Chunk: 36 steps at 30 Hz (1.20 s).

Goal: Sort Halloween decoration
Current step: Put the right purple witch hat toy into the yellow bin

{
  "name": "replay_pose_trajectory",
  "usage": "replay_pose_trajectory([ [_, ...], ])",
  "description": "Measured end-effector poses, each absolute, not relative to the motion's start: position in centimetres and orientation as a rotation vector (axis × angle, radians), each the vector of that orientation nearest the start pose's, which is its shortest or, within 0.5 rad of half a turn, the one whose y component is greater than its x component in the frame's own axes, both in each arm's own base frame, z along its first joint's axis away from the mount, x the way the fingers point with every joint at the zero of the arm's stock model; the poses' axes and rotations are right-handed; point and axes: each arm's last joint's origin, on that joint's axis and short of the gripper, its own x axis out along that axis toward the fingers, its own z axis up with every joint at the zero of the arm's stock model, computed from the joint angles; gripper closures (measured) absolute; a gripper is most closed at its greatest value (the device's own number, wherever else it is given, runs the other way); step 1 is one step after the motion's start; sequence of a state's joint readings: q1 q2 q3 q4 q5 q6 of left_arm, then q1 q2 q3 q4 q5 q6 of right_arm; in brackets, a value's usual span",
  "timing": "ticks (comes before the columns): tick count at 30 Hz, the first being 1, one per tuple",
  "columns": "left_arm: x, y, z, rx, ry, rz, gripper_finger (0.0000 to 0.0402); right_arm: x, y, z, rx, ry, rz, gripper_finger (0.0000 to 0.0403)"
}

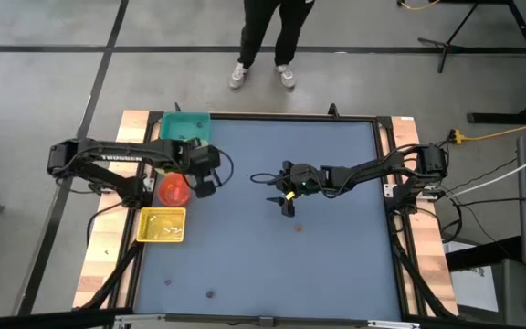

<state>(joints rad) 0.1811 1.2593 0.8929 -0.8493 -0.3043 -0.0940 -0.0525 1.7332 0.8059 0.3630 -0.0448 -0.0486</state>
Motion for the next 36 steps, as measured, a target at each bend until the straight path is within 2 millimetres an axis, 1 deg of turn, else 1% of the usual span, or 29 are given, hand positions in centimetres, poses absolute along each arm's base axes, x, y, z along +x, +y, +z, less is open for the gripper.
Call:
replay_pose_trajectory([
  [5,20.3,6.4,20.9,-0.053,1.256,0.548,0.0401,33.9,-1.6,15.2,-0.020,0.564,0.007,0.0144],
  [9,19.9,7.4,19.8,-0.066,1.239,0.578,0.0401,33.9,-1.6,15.2,-0.020,0.564,0.006,0.0144],
  [19,19.4,9.5,19.8,-0.103,1.199,0.655,0.0401,33.9,-1.6,15.2,-0.020,0.564,0.007,0.0144],
  [30,19.1,10.1,19.8,-0.121,1.212,0.688,0.0400,33.9,-1.6,15.2,-0.020,0.564,0.006,0.0144],
  [33,19.0,10.1,19.8,-0.122,1.212,0.692,0.0388,33.9,-1.6,15.2,-0.020,0.564,0.007,0.0144],
  [36,19.0,10.1,19.8,-0.125,1.211,0.695,0.0365,33.9,-1.6,15.2,-0.020,0.564,0.006,0.0144],
])
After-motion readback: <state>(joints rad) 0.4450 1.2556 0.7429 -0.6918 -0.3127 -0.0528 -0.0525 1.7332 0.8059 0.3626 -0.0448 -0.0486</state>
